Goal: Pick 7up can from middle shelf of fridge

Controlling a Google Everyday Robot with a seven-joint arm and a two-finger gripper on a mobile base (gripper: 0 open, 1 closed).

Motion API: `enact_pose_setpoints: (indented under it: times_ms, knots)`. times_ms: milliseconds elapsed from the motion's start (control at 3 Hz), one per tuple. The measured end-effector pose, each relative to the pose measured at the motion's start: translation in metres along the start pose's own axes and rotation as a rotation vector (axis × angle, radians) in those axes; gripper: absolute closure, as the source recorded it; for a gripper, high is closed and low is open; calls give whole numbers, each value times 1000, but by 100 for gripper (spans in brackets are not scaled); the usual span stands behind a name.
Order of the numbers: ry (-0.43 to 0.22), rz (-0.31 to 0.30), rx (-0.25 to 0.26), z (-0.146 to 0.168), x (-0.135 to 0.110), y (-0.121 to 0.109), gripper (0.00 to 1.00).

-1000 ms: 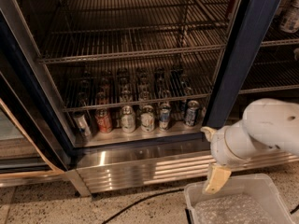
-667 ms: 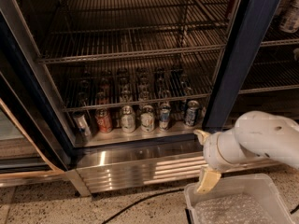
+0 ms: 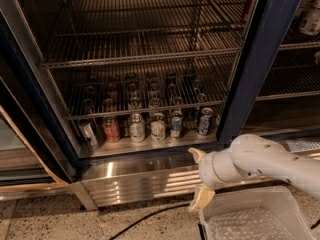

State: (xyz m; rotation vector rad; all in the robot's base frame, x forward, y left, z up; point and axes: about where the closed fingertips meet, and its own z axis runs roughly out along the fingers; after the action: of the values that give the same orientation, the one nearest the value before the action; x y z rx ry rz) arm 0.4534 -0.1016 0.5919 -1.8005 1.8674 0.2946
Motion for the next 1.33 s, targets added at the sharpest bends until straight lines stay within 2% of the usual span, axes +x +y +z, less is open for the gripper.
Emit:
enact_pose_setpoints:
  times_ms: [333,667,1000,1333]
  knots:
    - [-36,9,-78,33,-4,7,0]
    - [-36,10,-78,33,-4,7,0]
    - [-72,31,-32,45,-4,-2,0]
    - [-124,22,37,62,-8,-22,0]
